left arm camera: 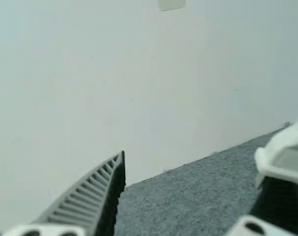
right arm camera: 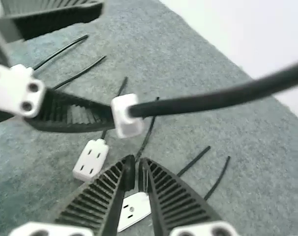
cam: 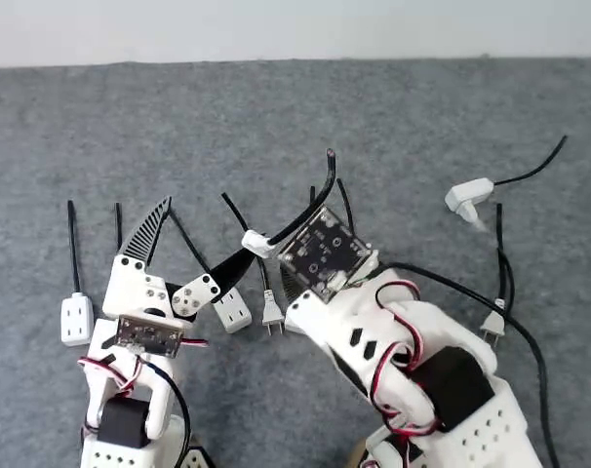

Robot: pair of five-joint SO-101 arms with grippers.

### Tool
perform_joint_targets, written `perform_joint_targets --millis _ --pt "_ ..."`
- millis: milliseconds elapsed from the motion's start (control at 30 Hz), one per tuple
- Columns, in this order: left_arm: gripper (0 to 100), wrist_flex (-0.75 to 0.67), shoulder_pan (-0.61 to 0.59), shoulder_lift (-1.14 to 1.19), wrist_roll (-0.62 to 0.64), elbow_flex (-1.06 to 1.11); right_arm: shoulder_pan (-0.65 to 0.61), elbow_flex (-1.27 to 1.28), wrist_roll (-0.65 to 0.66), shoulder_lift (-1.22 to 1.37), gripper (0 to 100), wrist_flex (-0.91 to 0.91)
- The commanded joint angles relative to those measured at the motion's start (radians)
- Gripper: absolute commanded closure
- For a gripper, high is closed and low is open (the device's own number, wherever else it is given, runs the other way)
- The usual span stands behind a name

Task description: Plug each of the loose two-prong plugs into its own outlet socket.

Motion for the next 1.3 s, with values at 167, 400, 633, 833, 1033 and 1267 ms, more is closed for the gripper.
perform_joint_targets --millis 167,400,633,833,1033,1267 --pt "59 -0.026 -0.006 -0.011 0.008 -0.016 0.019 0.034 -0.015 0.002 98.9 -0.090" --pt "59 -0.026 -0.006 -0.011 0.008 -0.016 0.061 0.034 -0.018 0.001 91.0 -0.096" --pt "59 -0.026 -0.006 -0.011 0.009 -0.015 0.065 0.031 -0.044 -0.008 90.9 -0.099" --pt "59 -0.028 -0.005 -0.012 0.009 -0.005 0.059 -0.040 -0.063 0.001 90.7 -0.088" --pt "59 -0.026 0.009 -0.012 0.008 -0.005 0.016 -0.048 -0.095 0.002 90.4 -0.088" --pt "59 -0.026 0.009 -0.012 0.008 -0.004 -0.016 -0.049 -0.094 -0.005 90.4 -0.091"
